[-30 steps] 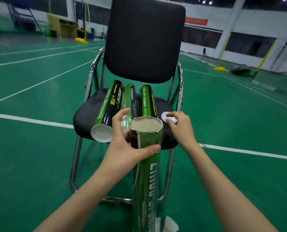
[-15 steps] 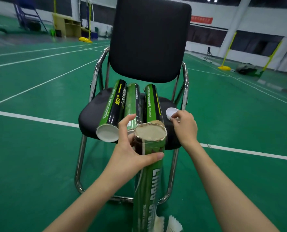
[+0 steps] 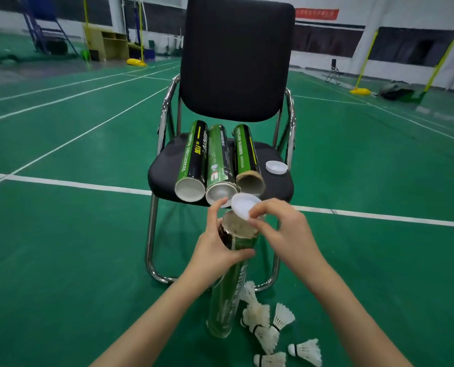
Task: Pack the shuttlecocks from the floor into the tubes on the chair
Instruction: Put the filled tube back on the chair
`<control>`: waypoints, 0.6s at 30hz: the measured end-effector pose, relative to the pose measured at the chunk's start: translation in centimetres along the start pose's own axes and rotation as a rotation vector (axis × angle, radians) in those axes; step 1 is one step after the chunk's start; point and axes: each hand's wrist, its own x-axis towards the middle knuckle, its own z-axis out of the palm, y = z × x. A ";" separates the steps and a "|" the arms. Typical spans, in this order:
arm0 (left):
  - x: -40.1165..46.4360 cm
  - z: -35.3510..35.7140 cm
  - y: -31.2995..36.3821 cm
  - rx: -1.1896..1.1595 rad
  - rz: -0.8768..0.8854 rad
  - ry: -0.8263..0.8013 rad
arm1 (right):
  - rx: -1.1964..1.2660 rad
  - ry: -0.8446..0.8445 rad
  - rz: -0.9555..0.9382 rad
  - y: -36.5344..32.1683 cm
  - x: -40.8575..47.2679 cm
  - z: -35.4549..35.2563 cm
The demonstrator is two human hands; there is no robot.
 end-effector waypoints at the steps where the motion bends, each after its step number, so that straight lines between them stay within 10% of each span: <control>1: -0.4 0.1 -0.5 0.007 -0.002 -0.008 | -0.016 -0.051 0.003 0.0 -0.8 0.4; 18: -3.8 1.4 -5.9 -0.068 -0.094 -0.042 | 0.085 -0.196 0.211 1.5 -5.8 4.0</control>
